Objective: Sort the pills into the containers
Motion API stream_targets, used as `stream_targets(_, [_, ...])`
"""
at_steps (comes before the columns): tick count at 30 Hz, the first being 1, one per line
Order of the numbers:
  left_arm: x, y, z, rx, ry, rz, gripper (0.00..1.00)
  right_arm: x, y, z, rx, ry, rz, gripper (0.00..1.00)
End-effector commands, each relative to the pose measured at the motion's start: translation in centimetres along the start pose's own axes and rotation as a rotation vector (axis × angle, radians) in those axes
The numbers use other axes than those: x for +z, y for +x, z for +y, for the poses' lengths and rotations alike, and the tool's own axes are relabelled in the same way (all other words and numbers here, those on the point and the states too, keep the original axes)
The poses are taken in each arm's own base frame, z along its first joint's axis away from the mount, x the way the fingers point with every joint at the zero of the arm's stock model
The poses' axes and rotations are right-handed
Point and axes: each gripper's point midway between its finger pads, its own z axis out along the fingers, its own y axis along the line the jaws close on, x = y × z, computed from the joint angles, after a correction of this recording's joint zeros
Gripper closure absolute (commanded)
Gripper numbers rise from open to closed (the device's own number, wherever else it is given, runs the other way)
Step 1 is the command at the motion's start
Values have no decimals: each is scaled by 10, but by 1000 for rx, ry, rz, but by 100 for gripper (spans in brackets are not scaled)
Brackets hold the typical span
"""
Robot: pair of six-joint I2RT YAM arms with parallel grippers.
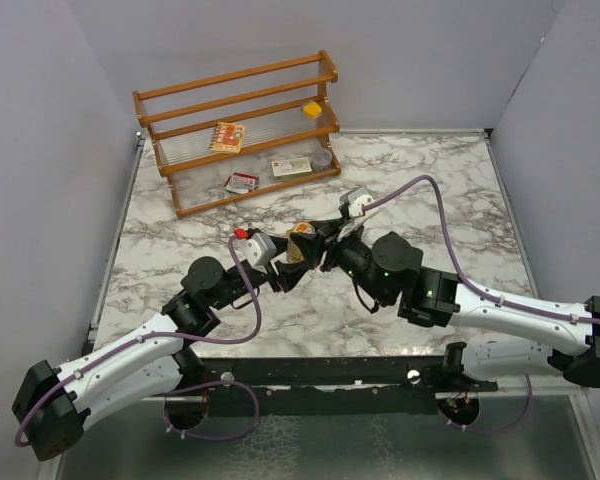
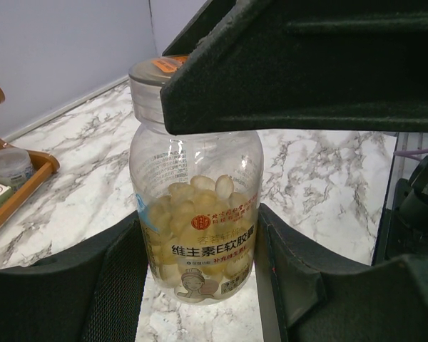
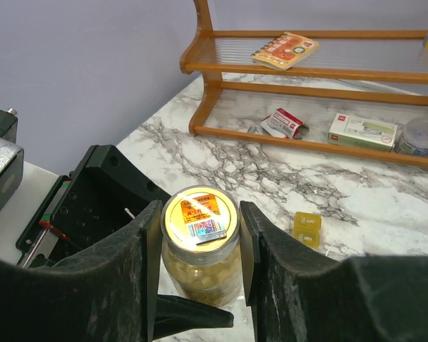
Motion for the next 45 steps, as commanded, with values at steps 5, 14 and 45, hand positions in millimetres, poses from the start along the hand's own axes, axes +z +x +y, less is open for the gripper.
stream_targets(5, [-2, -26, -9, 10, 43, -87, 100, -5, 1, -1, -13, -12, 27, 89])
stream_targets(14, [-5, -37, -42, 18, 230, -99, 100, -29, -6, 8, -9, -129, 21, 98])
stream_targets(45, [-38, -59, -127, 22, 764, -123, 100, -80, -32, 37, -61, -444, -105, 99])
